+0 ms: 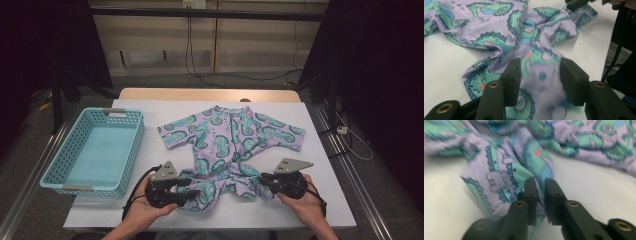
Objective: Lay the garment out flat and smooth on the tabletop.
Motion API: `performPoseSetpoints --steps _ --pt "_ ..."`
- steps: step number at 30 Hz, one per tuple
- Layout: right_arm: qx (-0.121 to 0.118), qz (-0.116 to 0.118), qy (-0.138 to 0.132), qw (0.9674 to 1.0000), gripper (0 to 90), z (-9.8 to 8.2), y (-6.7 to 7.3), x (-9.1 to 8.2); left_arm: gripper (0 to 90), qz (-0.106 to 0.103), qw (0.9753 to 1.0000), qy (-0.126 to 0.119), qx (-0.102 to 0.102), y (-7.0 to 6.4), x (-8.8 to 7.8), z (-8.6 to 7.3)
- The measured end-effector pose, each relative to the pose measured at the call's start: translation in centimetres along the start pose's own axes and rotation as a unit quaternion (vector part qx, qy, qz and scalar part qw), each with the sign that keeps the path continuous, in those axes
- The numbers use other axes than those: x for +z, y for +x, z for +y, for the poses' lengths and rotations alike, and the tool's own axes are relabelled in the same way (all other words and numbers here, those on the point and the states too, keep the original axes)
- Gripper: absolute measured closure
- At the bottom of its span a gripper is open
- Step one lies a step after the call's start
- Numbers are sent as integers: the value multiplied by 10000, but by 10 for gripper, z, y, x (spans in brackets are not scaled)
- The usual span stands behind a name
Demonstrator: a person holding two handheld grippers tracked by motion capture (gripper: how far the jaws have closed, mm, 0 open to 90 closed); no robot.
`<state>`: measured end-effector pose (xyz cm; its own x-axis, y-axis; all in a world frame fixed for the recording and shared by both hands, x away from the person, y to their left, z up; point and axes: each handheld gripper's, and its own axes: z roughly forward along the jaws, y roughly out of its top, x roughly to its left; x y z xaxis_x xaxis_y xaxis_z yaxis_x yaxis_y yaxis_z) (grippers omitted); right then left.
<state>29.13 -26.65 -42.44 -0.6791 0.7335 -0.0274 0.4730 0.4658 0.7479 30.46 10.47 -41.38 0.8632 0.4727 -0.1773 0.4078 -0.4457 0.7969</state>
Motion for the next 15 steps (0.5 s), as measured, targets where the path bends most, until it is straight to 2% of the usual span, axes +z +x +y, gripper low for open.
performPoseSetpoints --steps 1,3,5,7,9,11,13,15 --pt "-11 11 -88 10000 750 2 2 -1 508 -9 10000 -41 1 0 -1 1" --pt "-114 197 -277 9994 743 6 10 -3 508 14 10000 -80 20 -1 -3 2" --pt "-250 314 -314 9987 741 10 19 -1 510 36 10000 -1 29 0 -1 0" --pt "-368 523 -261 9976 730 12 28 3 531 69 9998 183 46 0 4 -3" --pt "-440 593 -124 9972 711 13 34 8 546 45 9987 506 32 -1 15 -8" --pt "-478 637 -13 9968 683 13 36 14 544 39 9973 724 84 -3 22 -12" --pt "-486 610 101 9969 646 13 36 20 532 8 9962 843 204 -6 29 -14" --pt "-500 647 189 9965 642 13 35 26 518 65 9953 915 313 -9 33 -15"
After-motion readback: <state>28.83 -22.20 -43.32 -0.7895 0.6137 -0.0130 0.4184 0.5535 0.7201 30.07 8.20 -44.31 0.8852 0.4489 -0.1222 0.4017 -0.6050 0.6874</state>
